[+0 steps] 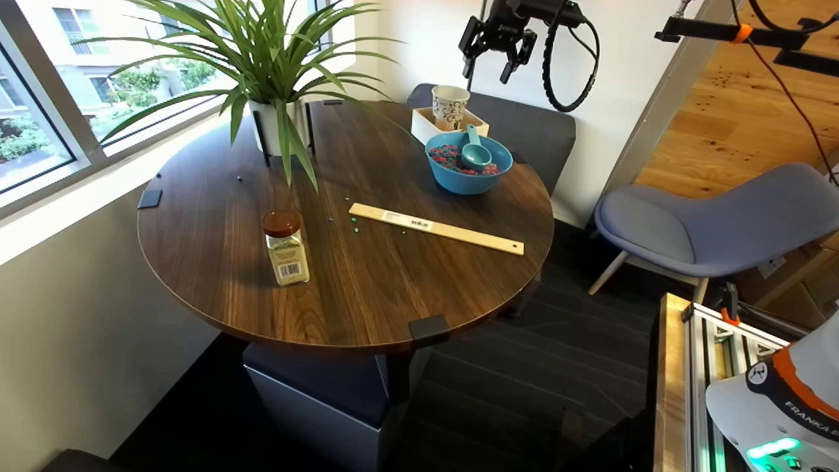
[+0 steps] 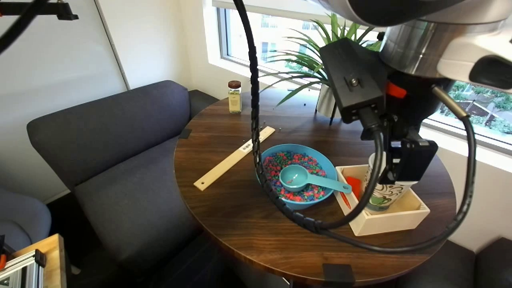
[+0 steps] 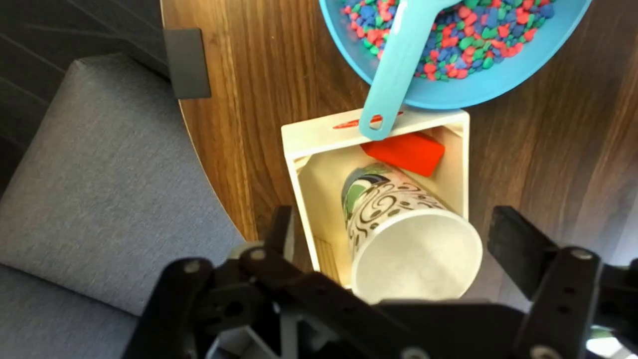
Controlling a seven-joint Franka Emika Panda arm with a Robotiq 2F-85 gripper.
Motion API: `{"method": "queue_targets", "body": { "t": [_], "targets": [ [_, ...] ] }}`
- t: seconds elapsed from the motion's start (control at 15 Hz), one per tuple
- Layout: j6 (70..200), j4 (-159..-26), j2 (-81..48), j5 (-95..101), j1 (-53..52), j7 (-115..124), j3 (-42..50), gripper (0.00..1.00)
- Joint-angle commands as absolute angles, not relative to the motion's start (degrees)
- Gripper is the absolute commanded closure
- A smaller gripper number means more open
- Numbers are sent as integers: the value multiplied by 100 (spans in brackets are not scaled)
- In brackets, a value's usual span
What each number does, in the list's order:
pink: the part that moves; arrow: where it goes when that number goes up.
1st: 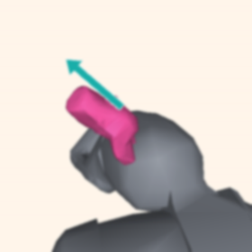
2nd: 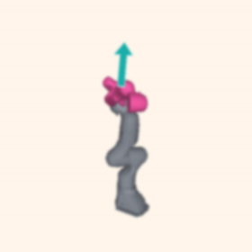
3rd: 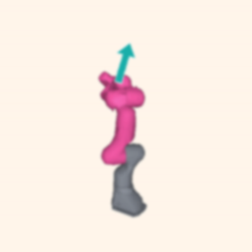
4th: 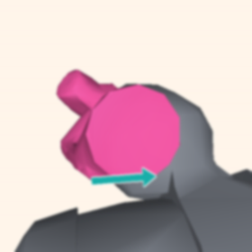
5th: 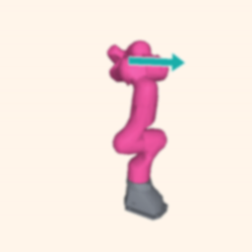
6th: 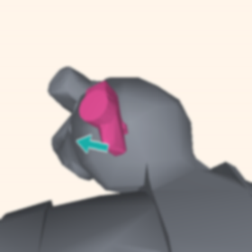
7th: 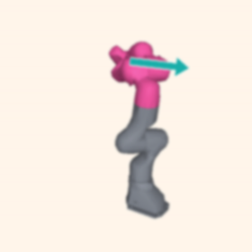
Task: Remove the paper cup from the wooden box and put it on the table
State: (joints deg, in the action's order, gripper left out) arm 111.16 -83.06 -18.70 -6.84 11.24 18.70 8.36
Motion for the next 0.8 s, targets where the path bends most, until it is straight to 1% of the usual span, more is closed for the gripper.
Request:
{"method": "queue_targets", "body": {
  "t": [0.0, 0.73],
  "targets": [
    [10837, -8240, -2040, -599, 1122, 1813, 941, 0],
    [11318, -7728, -2635, -302, 1063, 2532, 1178, 0]
  ]
}}
